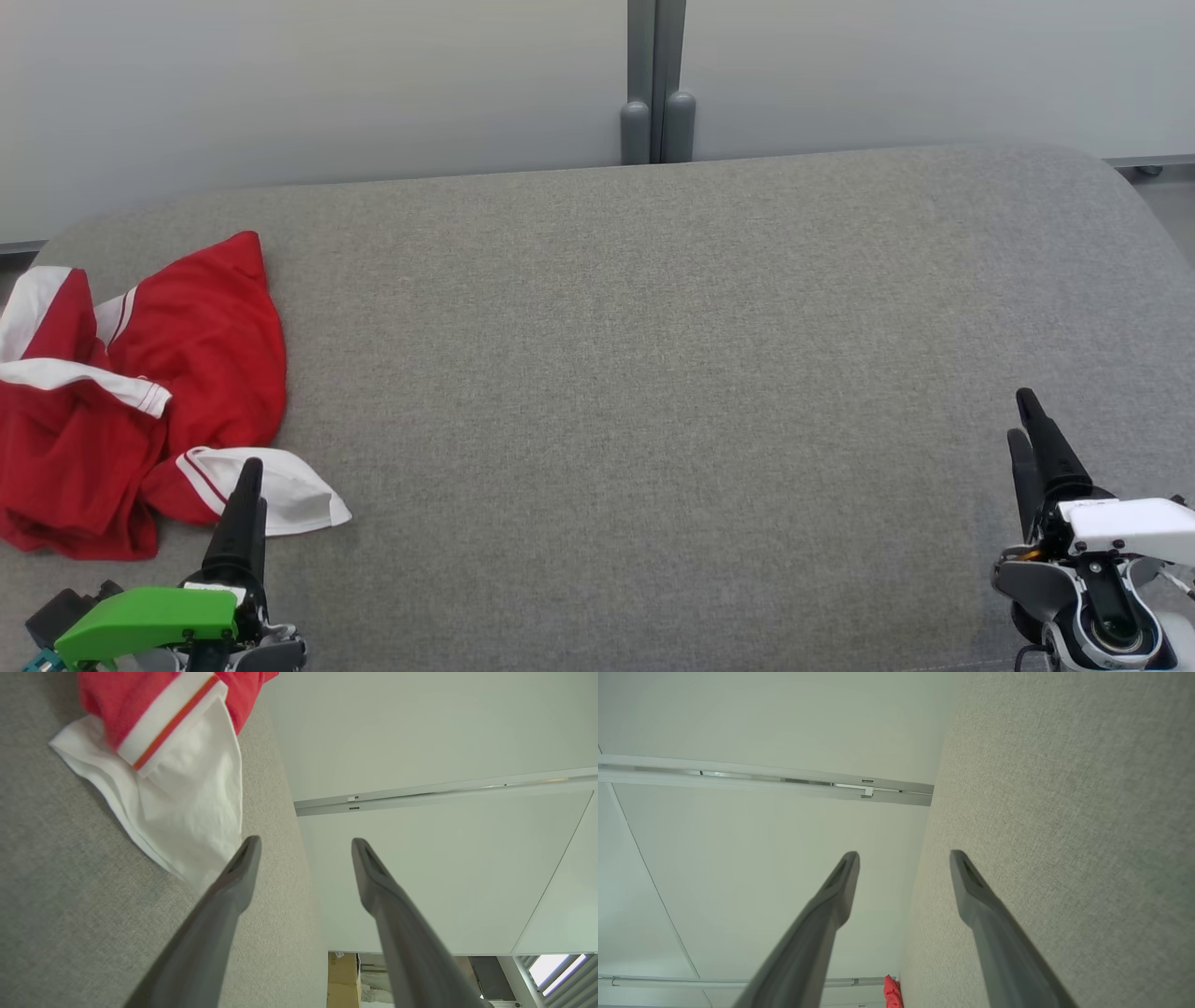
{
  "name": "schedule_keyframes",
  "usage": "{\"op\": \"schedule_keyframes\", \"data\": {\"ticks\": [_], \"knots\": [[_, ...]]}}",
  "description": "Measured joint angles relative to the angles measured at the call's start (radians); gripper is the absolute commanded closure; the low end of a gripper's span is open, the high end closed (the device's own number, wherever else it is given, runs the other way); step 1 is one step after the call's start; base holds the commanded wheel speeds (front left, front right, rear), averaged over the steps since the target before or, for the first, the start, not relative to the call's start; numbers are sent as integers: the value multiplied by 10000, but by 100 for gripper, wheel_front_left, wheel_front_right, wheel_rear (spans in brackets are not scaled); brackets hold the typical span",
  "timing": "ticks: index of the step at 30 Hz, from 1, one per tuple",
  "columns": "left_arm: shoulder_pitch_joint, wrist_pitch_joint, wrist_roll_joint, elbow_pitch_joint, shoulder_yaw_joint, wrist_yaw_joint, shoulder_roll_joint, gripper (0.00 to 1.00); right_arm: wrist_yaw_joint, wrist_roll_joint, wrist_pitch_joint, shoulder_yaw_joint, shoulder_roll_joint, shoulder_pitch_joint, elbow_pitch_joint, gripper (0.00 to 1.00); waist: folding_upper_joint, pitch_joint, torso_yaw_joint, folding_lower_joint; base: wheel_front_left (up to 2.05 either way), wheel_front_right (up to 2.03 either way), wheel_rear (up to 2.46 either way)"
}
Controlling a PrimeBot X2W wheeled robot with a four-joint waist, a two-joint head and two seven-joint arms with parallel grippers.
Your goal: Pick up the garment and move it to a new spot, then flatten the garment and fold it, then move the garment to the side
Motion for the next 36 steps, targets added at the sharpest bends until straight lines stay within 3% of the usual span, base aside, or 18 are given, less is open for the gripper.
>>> {"op": "schedule_keyframes", "data": {"ticks": [13, 20, 36], "knots": [[-2, -449, 1710, 13, -433, 15, 265, 0, -291, -2452, -439, 504, -372, -1, -439, 0, 0, -4, 50, 0, 0, 0, 0], [-8, -711, 2800, -17, -502, 307, 374, 0, -485, -3509, -654, 815, -445, 0, -554, 0, 0, -25, 76, 0, 0, 0, 0], [-9, -1214, 4922, -230, -608, 531, 412, 0, -727, -5551, -1143, 1273, -709, 118, -713, 0, 0, -86, 119, 0, 0, 0, 0]]}}
